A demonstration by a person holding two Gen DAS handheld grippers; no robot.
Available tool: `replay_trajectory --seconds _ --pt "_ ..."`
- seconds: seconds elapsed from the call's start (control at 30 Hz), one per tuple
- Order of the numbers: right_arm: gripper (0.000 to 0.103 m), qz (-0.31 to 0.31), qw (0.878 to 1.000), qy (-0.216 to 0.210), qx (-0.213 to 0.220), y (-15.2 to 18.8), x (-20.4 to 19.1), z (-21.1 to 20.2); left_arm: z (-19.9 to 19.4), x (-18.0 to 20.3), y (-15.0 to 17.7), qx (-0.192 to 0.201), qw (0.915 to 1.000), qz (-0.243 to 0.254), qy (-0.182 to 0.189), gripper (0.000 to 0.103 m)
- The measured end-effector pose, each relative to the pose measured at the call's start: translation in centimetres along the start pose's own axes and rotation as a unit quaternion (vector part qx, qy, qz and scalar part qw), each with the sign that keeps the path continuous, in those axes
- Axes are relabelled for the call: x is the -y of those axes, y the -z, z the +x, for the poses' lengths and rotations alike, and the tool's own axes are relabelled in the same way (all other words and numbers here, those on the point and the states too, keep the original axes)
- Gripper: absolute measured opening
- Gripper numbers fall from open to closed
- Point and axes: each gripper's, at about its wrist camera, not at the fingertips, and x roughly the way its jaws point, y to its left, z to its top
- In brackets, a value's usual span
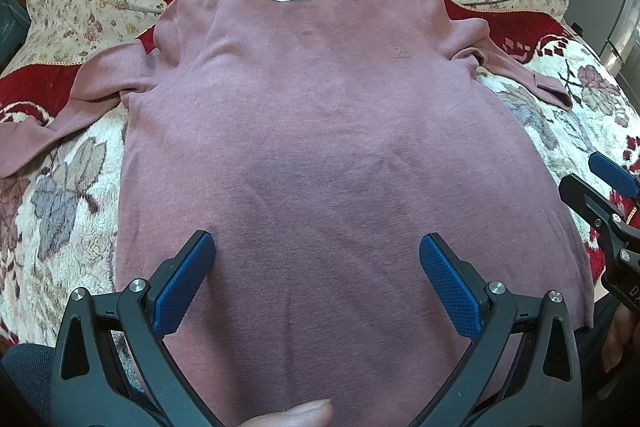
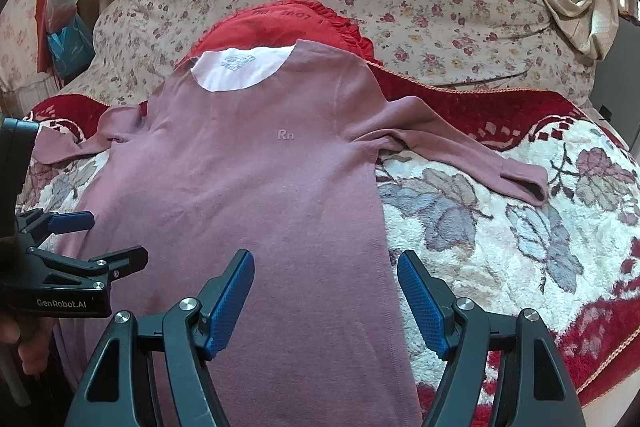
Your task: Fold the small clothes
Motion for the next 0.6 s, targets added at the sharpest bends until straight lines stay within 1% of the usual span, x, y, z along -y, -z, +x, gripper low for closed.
replay_trajectory --seconds 0.33,0.43,0.53,0.6 --pt "0.072 -0.007 1.000 0.003 0.003 0.04 -0.26 0.23 0.10 -0.10 0.07 0.000 1.0000 0.001 -0.001 0.103" --pt "0.072 -0.017 1.000 0.012 0.004 0.12 -0.37 0.29 0.10 -0.16 0.08 0.000 1.0000 0.000 -0.001 0.103" --pt "0.072 -0.003 1.000 0.000 0.009 0.09 -0.31 0.31 0.10 -0.10 0.05 0.000 1.0000 0.000 0.000 0.103" --pt "0.072 -0.018 1.000 0.014 0.005 0.11 -0.38 0.31 0.11 -0.11 0.04 -0.001 1.0000 0.001 -0.001 0.103"
